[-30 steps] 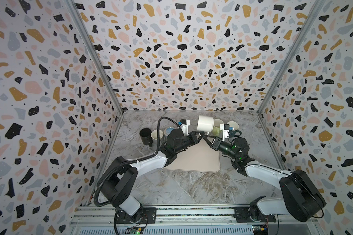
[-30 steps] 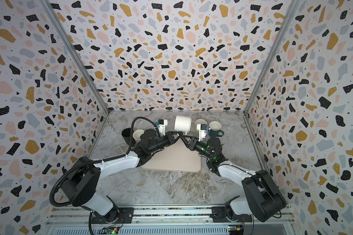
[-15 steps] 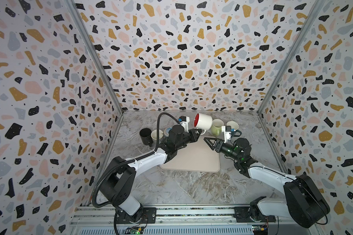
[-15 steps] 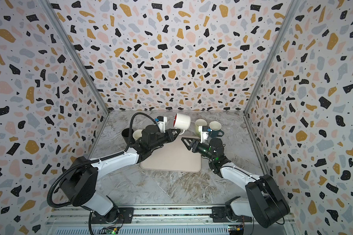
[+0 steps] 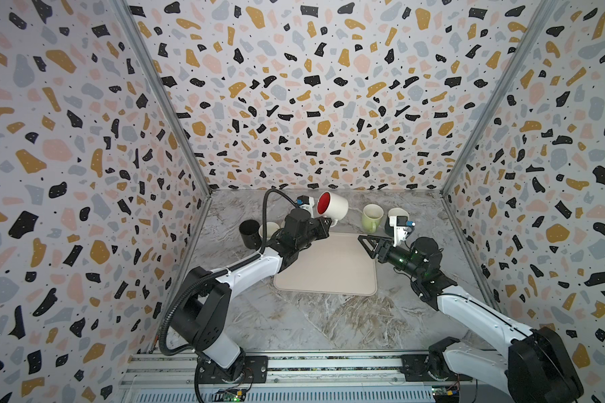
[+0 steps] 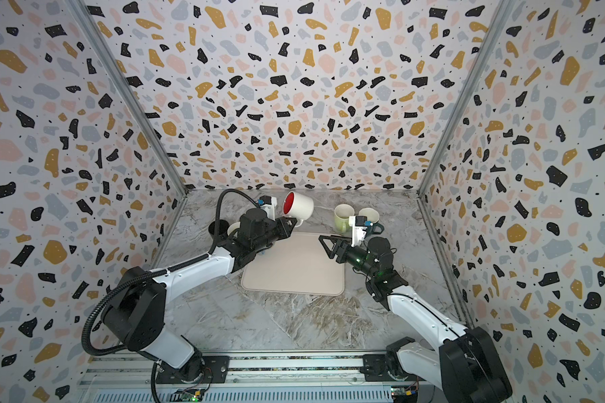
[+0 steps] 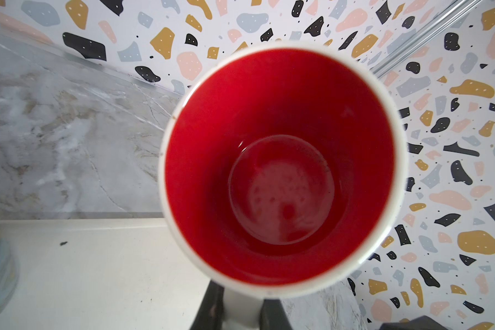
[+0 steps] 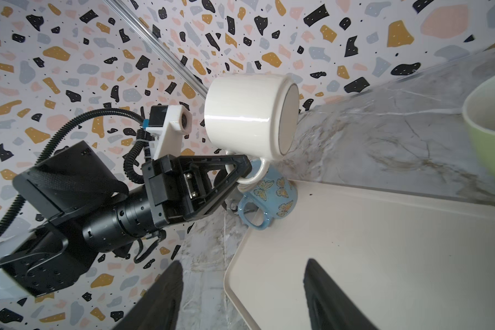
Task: Turn the mug right side up
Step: Place the mug at the top-left of the table.
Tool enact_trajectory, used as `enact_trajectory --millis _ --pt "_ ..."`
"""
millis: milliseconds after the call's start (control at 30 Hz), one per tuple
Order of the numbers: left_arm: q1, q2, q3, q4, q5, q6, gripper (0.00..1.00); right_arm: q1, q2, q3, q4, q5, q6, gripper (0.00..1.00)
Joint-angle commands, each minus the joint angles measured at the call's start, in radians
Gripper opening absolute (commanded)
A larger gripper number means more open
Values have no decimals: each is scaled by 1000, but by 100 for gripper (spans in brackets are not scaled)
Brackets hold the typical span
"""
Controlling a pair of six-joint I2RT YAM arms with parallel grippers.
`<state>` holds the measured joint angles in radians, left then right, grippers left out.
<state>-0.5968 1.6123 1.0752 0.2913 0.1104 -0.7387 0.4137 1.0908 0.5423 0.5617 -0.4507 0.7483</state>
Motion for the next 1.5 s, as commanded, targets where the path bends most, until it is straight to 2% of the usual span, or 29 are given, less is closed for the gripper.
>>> enact_trajectory --millis 0,333,400,633,900,1167,1467 --pt "-4 40 91 79 -14 47 0 -8 -71 22 -110 64 -66 69" --pt "-11 209 272 -101 -56 129 0 -13 -220 13 -276 172 -127 71" --pt "-11 209 278 -110 -64 139 0 -14 -235 8 -289 178 -134 71" --pt "19 137 298 -230 -225 225 0 -21 -254 -9 -314 183 -141 72" --pt "182 0 196 -259 -262 212 0 -24 -250 -8 -321 174 -168 72" --pt "330 -128 149 -373 -334 251 0 -28 -212 10 -362 164 -201 72" --pt "570 -277 115 -549 -409 341 0 -29 -228 25 -419 175 -220 72"
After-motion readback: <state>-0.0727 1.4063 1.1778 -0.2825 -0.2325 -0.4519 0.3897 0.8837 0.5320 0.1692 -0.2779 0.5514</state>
